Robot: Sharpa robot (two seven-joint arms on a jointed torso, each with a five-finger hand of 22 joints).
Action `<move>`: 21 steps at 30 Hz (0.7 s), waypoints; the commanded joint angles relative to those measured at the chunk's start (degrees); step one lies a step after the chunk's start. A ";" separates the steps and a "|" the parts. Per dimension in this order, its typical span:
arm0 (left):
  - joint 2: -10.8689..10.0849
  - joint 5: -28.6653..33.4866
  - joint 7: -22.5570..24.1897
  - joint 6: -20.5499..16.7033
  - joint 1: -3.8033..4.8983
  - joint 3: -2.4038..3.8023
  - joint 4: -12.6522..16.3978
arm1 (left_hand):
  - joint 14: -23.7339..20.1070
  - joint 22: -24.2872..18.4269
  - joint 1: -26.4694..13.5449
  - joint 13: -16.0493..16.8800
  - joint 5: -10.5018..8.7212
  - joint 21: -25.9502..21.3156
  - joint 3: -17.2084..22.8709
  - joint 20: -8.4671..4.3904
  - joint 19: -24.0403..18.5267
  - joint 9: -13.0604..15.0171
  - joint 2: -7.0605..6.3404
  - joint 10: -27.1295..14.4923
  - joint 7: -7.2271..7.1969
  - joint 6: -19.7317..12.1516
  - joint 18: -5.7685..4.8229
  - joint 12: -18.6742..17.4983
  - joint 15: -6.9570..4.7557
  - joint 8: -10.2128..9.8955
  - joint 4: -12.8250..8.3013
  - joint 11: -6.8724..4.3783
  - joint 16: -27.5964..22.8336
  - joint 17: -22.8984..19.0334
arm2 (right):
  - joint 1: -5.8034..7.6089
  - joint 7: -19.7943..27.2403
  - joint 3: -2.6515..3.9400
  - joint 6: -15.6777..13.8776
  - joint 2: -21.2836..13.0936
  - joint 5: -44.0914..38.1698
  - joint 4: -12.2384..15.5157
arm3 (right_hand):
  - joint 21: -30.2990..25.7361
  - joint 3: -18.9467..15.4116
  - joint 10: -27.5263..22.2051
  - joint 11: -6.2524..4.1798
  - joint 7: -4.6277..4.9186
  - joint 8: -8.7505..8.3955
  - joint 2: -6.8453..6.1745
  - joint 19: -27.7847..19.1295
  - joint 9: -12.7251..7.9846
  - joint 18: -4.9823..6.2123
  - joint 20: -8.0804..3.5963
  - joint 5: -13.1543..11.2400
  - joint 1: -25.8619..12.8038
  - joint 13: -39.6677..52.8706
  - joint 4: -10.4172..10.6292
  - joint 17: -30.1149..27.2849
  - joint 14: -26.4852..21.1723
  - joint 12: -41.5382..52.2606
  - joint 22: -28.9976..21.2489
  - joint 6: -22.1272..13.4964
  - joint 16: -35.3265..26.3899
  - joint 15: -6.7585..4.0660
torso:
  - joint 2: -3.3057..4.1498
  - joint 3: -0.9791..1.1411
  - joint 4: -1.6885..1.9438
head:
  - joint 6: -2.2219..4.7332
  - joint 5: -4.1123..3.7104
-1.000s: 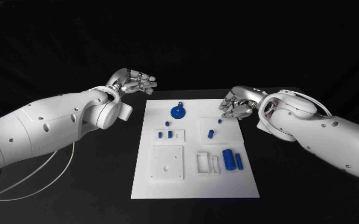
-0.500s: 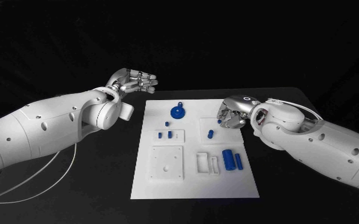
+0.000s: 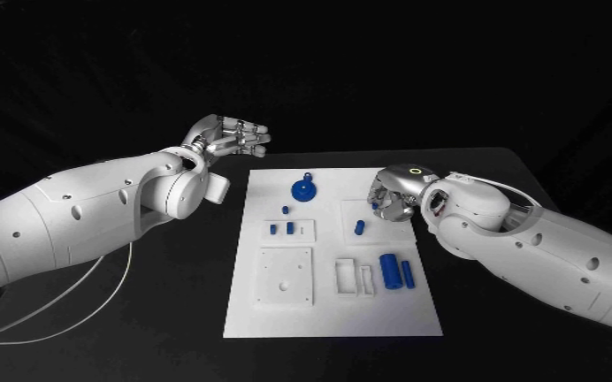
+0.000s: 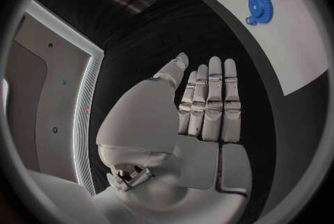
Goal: Assemble the parts on the task board
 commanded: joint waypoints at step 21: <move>0.11 0.74 0.36 1.34 0.08 0.07 0.01 | -0.58 -1.95 -0.09 -0.02 -0.31 0.45 -0.46 -0.02 0.56 0.07 0.73 -0.52 0.09 -0.38 -0.81 -0.05 0.06 -0.13 0.06 0.08 -0.11 0.15 | -0.25 -1.57 -1.09 -0.61 1.01 -3.42 -0.67 | 2.10 7.90 6.31 -1.60 -1.21 0.03 1.72 -1.00 0.98 0.15 -1.14 -3.67 1.34 0.20 0.09 0.22 -0.56 -0.07 4.84 5.70 1.43 -1.21 | 0.00 -0.02 -0.01 | -0.34 -0.07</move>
